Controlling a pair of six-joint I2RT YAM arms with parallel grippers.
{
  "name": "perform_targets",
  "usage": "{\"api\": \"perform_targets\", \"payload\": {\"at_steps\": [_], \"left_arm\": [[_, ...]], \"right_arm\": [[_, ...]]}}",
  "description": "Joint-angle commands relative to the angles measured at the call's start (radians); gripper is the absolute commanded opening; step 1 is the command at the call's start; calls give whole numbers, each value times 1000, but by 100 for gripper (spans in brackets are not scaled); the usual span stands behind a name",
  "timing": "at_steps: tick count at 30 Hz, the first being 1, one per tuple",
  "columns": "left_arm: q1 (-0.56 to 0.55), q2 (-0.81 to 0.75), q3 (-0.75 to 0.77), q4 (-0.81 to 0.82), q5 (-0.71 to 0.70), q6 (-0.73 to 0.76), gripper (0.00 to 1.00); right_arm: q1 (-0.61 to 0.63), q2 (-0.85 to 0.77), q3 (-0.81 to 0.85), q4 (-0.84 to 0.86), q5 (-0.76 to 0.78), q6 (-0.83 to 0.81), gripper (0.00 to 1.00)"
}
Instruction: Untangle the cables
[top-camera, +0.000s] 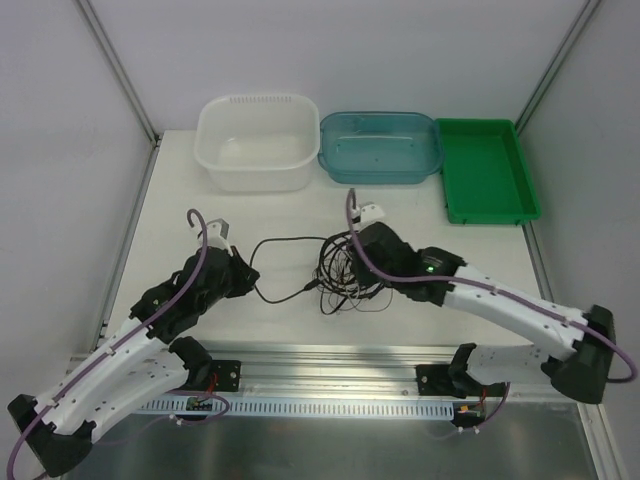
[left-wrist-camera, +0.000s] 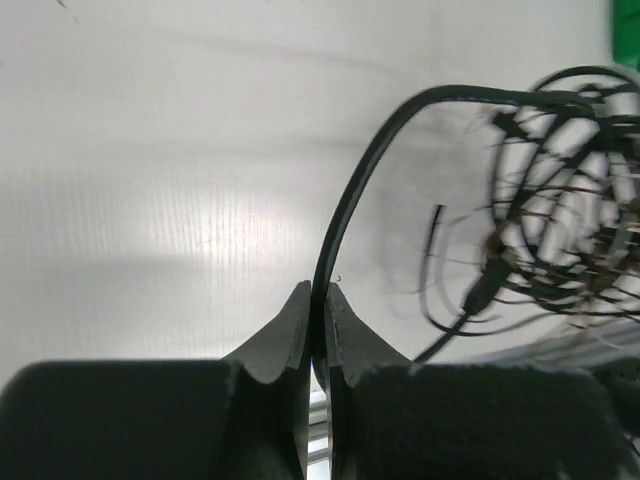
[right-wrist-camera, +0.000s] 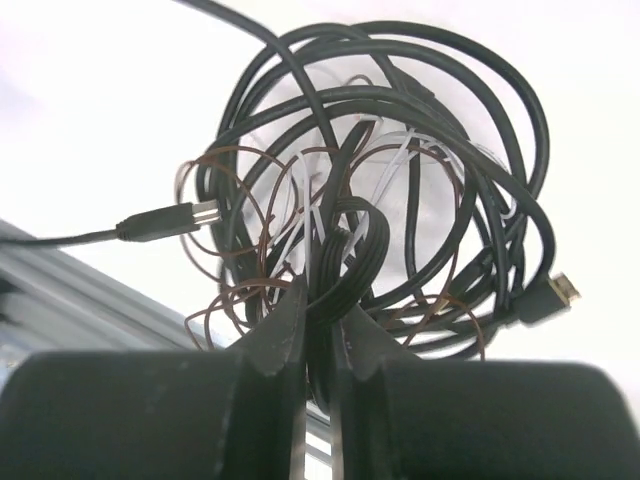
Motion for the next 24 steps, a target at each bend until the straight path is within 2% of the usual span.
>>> {"api": "perform_targets", "payload": {"at_steps": [1, 6, 7, 10, 13, 18, 22, 24], "left_arm": [[56, 56, 77, -5, -107, 31, 0], [287, 73, 103, -22, 9, 87, 0], [376, 67, 108, -25, 43, 97, 0], [505, 72, 129, -36, 92, 140, 0], [588, 98, 180, -54, 115, 183, 0], [659, 108, 229, -82, 100, 239, 0], [684, 104, 243, -102, 88, 281, 0], [684, 98, 229, -99, 153, 298, 0]], "right_arm": [[-67, -225, 78, -128, 39, -131, 1], [-187, -437, 69, -208, 31, -173, 1], [-224, -466, 61, -228, 44, -186, 1], [-288, -559, 40, -259, 91, -208, 1], [-333, -614, 35, -286, 113, -205, 1], [-379, -613, 46, -367, 281, -112, 1], [-423, -612, 31, -394, 271, -18, 2], [-434, -605, 2, -381, 195, 28, 17]]}}
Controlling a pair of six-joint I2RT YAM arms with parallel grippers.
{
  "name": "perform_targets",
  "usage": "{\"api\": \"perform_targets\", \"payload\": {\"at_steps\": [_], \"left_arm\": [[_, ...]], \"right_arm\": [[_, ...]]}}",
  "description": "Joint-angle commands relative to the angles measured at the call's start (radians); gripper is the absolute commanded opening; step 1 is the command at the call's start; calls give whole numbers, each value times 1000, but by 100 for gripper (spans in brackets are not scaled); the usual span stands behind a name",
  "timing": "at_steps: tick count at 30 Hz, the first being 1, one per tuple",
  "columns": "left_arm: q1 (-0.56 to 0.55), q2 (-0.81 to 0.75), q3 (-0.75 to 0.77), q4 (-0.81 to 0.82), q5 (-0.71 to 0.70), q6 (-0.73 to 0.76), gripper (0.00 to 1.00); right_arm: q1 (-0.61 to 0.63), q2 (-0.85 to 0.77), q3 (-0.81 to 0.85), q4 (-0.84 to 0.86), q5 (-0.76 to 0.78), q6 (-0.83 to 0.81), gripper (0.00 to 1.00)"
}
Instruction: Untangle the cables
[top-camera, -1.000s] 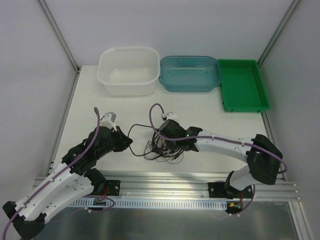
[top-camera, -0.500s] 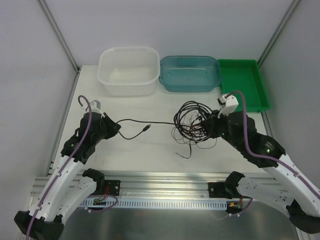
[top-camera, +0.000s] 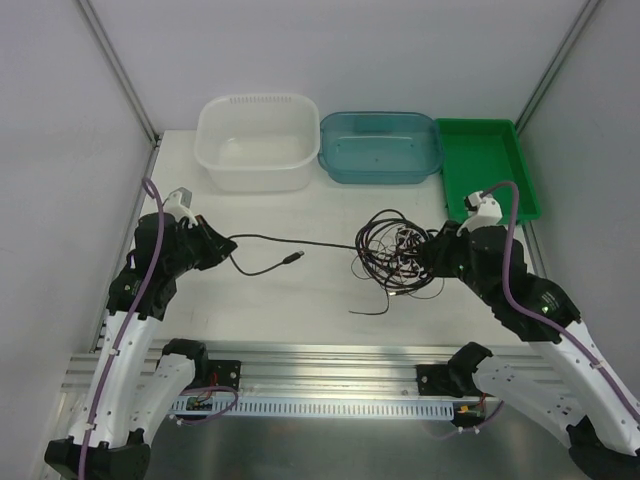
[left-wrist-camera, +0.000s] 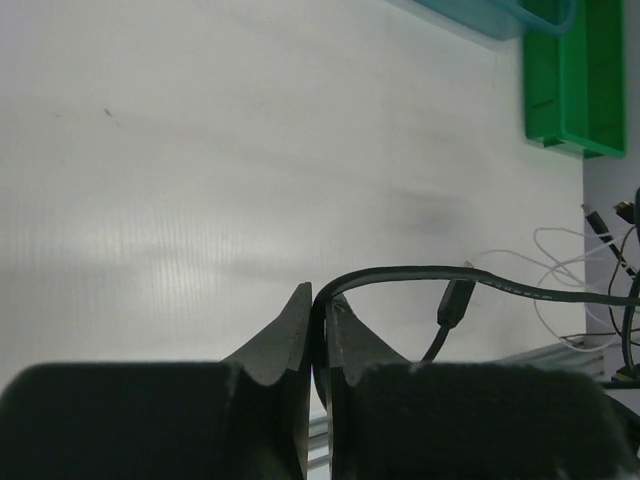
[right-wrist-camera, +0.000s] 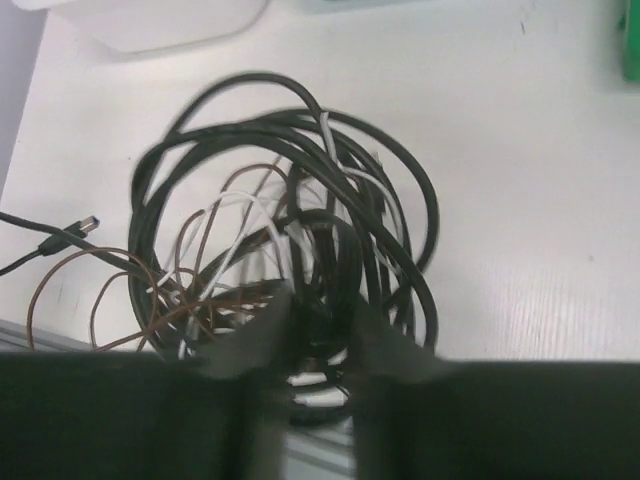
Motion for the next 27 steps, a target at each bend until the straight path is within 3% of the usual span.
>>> {"api": "perform_targets", "payload": {"at_steps": [1, 2, 3, 6, 7, 11, 14, 20, 27], "left_arm": [[99, 0, -10, -47, -266, 99, 0], [99, 1, -24, -43, -227, 118, 0], [99, 7, -41, -30, -119, 128, 0], [97, 9, -122, -1, 18, 166, 0], [97, 9, -162, 16, 90, 175, 0], [95, -16, -249, 67, 157, 200, 0], [95, -26, -288, 98, 192, 208, 0], [95, 1, -289, 111, 198, 204, 0], [95, -17, -291, 111, 177, 198, 0]], "right_arm": [[-76, -20, -19, -184, 216, 7, 25], [-76, -3, -30, -174, 176, 7, 43], [-76, 21, -47, -162, 99, 0, 47], [-68, 107, -76, -136, -30, -35, 56], [-62, 120, -82, -124, -56, -48, 57], [-14, 172, -116, -36, -166, -111, 58], [30, 236, -84, -41, -133, -119, 59], [116, 305, -64, 13, -190, -199, 59], [280, 498, -69, 99, -199, -338, 59]]}}
